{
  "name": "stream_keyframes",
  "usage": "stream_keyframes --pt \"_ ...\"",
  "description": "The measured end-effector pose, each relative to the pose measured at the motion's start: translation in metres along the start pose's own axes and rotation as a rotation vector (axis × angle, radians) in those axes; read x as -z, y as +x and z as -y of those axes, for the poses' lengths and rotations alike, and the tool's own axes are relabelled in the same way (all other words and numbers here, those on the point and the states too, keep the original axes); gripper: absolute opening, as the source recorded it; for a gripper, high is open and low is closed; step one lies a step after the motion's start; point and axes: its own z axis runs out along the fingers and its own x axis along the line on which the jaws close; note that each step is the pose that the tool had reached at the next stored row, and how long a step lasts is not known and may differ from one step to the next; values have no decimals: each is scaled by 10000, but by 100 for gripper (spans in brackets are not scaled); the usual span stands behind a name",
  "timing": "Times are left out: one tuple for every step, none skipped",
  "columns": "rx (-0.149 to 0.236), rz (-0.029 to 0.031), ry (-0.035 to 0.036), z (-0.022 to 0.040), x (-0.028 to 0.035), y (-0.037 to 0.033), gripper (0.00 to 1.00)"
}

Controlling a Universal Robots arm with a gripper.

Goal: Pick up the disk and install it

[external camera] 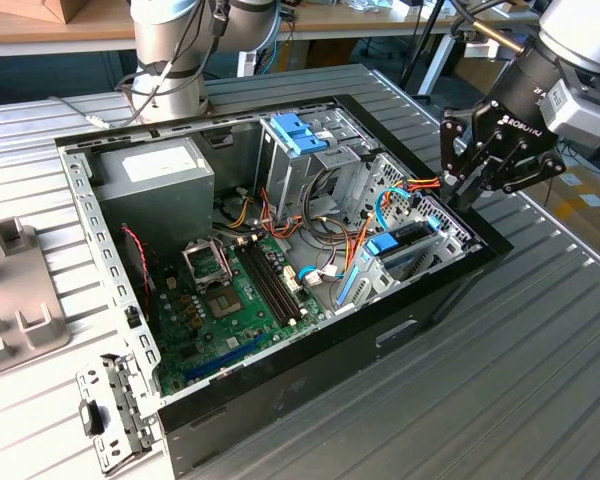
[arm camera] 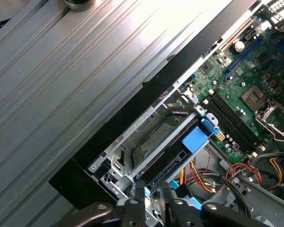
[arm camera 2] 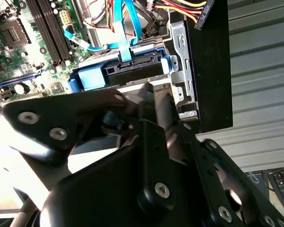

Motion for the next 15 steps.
stream_keyframes --pt "0 1 1 0 0 0 29" --pt "0 0 1 0 0 0 36" --pt "0 2 1 0 0 0 42" --pt "0 2 2 0 0 0 42" --pt "0 2 2 0 0 0 42" --pt "0 3 3 0 0 0 42" --pt "0 3 2 0 -1 0 42" --pt "-1 2 2 1 -2 2 42" --pt "0 4 3 4 -3 5 42" --pt "1 4 4 10 -4 10 42" --pt "0 4 4 15 -5 14 42" --pt "0 3 3 22 -6 20 42" --pt "0 2 2 25 -6 23 42" --pt "0 2 2 29 -7 26 42" --pt "0 2 2 31 -8 28 42"
